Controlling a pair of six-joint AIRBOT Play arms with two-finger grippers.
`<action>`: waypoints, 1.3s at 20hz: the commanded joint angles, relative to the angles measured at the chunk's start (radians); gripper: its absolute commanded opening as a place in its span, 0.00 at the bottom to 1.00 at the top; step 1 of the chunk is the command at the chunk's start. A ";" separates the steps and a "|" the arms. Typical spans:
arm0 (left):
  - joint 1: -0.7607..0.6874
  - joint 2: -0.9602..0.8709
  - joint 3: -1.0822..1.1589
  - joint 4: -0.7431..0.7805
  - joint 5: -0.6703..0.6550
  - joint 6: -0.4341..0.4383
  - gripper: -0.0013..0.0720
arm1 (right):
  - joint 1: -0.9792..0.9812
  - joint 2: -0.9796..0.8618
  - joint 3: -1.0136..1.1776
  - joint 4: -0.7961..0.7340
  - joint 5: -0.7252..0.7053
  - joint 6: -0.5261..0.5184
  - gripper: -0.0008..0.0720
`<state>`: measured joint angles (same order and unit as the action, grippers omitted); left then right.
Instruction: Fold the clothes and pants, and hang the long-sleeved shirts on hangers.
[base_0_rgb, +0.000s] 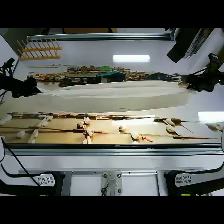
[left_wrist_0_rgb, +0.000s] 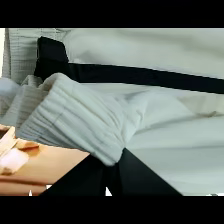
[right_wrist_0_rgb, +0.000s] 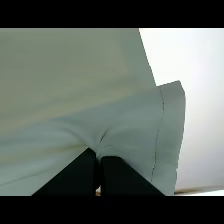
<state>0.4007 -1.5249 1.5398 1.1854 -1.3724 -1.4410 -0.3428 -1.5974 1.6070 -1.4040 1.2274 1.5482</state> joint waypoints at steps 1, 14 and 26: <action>0.023 0.155 -0.224 0.002 0.071 0.048 0.04 | -0.019 0.143 -0.186 -0.126 -0.014 -0.071 0.03; 0.049 0.417 -0.994 0.001 0.198 0.185 0.04 | -0.211 0.364 -0.870 -0.092 -0.234 -0.075 0.84; 0.049 0.417 -0.993 -0.001 0.198 0.185 0.04 | -0.753 0.499 -1.077 0.357 -0.240 -0.218 0.81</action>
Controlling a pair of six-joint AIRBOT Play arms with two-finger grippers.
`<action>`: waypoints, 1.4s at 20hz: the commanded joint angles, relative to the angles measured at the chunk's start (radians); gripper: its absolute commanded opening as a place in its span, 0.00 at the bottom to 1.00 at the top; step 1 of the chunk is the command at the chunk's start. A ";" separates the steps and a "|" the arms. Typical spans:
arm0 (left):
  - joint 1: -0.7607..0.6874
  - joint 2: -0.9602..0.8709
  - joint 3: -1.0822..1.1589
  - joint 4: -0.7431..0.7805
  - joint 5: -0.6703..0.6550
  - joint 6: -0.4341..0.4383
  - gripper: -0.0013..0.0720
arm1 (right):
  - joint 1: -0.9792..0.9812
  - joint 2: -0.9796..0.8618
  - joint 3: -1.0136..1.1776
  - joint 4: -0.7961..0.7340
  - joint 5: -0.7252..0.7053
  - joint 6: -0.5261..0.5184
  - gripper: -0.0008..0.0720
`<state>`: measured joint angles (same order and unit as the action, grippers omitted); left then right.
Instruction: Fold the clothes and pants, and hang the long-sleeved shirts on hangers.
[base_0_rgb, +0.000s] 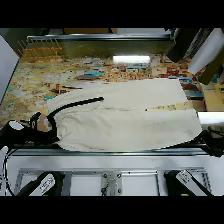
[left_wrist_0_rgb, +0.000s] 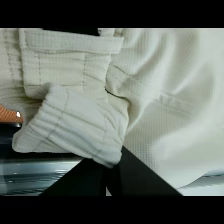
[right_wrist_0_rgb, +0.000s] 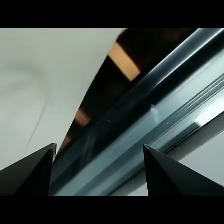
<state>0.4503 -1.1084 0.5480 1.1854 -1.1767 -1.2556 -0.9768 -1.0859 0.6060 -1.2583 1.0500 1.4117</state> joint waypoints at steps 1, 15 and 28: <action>-0.001 0.001 -0.002 -0.001 0.003 0.000 0.04 | -0.118 -0.030 -0.091 0.231 -0.091 -0.112 0.81; 0.000 0.001 -0.002 0.001 0.010 0.000 0.04 | -0.029 -0.192 -0.082 0.431 -0.149 -0.343 0.08; 0.000 0.001 0.349 -0.001 -0.200 -0.042 0.04 | 0.210 0.007 0.277 0.028 0.033 -0.021 0.03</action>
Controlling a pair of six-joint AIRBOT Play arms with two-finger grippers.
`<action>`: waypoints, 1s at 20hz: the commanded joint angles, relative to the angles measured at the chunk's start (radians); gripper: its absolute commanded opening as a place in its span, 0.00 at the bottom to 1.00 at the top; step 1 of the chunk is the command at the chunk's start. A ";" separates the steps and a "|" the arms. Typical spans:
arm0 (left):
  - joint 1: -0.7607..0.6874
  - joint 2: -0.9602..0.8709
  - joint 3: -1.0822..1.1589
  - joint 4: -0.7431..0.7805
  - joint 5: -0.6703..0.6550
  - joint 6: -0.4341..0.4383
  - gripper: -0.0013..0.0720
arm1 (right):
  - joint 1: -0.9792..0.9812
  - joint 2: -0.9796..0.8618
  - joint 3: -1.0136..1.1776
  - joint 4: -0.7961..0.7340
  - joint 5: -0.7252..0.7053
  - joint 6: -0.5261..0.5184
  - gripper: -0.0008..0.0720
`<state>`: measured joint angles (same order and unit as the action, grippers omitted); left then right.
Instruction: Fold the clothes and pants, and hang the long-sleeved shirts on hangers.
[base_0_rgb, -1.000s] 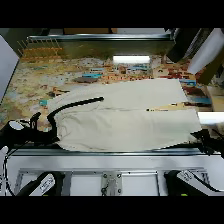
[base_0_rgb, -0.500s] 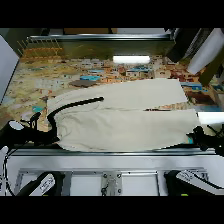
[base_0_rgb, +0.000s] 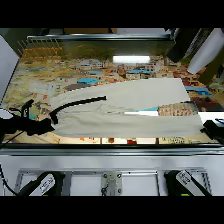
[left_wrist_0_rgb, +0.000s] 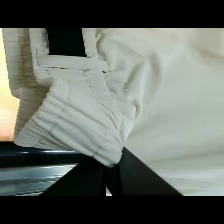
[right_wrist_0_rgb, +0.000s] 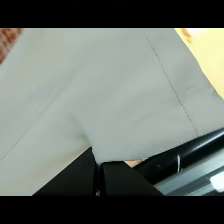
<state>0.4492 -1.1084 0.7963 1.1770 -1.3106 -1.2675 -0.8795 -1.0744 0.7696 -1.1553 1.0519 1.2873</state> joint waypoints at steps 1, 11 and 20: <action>0.001 0.001 0.133 0.008 -0.069 -0.042 0.04 | 0.174 -0.027 0.167 -0.119 0.030 0.148 0.03; -0.037 -0.294 0.516 0.009 -0.118 -0.090 0.04 | 0.499 -0.518 0.770 -0.237 0.142 0.370 0.03; -0.065 -0.637 0.886 0.000 -0.132 -0.172 0.04 | 0.587 -0.737 1.025 -0.229 0.058 0.416 0.03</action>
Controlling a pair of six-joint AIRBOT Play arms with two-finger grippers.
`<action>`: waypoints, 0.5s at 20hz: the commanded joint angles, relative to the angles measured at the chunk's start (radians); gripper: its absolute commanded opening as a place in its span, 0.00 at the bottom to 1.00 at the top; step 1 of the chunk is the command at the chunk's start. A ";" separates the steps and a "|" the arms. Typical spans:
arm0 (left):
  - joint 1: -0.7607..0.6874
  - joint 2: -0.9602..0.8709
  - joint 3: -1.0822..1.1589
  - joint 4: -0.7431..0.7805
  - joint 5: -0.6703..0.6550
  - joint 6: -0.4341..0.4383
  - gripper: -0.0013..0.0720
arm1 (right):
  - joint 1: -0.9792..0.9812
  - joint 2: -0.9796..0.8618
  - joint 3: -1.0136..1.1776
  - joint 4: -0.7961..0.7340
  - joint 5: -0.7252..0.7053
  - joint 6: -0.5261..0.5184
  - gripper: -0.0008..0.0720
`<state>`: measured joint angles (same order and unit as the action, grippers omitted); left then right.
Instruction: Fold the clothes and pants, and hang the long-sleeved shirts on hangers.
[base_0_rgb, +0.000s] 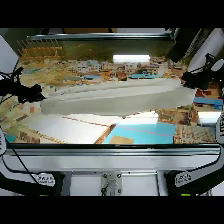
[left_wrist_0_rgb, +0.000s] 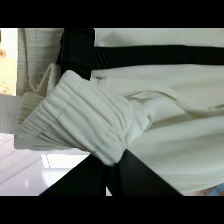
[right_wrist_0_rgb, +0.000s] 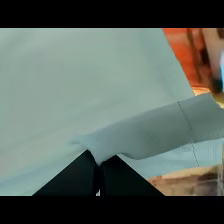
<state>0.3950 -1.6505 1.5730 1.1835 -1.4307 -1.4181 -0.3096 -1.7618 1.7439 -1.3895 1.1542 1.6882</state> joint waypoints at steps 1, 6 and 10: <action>-0.016 -0.122 0.145 -0.006 -0.010 -0.023 0.04 | 0.020 -0.056 0.051 0.005 -0.073 0.015 0.03; -0.037 -0.230 0.285 -0.006 -0.021 -0.038 0.04 | 0.029 -0.075 0.051 0.005 -0.179 0.015 0.03; -0.040 -0.274 0.315 -0.008 -0.019 -0.037 0.04 | 0.038 -0.098 0.051 0.023 -0.232 0.014 0.03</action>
<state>0.3580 -1.8889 1.8580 1.1759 -1.4494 -1.4513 -0.2783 -1.8435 1.7931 -1.3815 0.9760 1.7027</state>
